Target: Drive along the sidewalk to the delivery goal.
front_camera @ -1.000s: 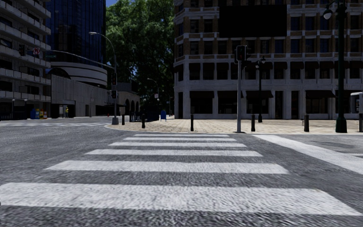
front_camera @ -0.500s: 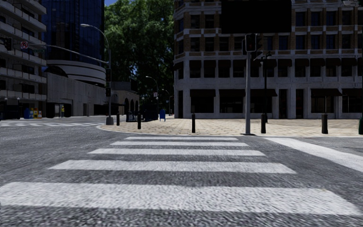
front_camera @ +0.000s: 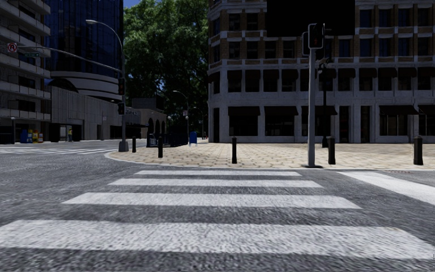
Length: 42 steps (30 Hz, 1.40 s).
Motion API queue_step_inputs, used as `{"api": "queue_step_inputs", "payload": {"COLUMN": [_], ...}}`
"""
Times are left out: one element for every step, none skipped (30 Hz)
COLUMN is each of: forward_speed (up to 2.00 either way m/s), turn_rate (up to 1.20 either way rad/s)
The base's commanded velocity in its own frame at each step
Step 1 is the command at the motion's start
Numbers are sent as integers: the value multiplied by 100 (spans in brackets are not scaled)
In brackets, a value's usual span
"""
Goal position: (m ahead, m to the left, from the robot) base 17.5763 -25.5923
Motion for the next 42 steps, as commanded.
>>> {"api": "queue_step_inputs", "payload": {"forward_speed": [200, 200, 200, 200, 200, 200, 200, 200, 200, 200, 200, 200, 200, 200, 200, 200, 200, 200, 200, 200, 200, 200, 200, 200, 200, 200, 200, 200, 200, 200, 200, 200, 200, 200, 200, 200, 200, 200, 200, 200, 200, 200], "turn_rate": [0, 0, 0, 0, 0, 0, 0, 0, 0, 0, 0, 0, 0, 0, 0, 0, 68, 76, 79, 79, 0, 0, 0, 0, 0, 0, 0, 0, 0, 0, 0, 0, 0, 0, 0, 0, 0, 11, 32, 48, 48, 57]}}
